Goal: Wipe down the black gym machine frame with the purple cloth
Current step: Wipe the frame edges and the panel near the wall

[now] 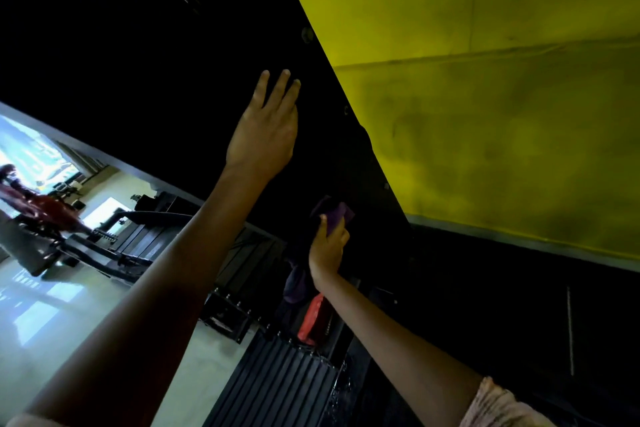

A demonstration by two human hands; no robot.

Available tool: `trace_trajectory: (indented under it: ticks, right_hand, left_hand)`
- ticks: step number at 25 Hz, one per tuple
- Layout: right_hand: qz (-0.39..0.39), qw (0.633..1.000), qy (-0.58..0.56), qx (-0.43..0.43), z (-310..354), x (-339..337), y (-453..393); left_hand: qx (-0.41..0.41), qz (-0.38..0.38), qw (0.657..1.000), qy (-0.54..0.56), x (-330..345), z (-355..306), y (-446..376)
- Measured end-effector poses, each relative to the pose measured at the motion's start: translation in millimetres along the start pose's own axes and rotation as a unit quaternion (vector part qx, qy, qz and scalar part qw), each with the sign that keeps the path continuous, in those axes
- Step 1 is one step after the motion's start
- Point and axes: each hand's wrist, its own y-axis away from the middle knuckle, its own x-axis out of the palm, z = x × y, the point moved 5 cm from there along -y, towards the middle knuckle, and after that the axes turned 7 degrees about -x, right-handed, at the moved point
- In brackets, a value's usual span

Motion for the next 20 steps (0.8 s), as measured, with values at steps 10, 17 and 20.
trace_trajectory:
  ticks: [10,17,20]
  right_hand:
    - [0.042,0.993,-0.024,-0.104,16,4,20]
    - [0.098,0.984,0.007,-0.146,42,-9,-16]
    - [0.122,0.969,0.063,-0.206,54,-13,-31]
  left_hand:
    - [-0.024,-0.01,0.998,-0.054,-3,-5,0]
    - [-0.015,0.003,0.997,-0.069,2,-11,-3]
    - [-0.037,0.025,0.998,-0.042,3,-6,-4]
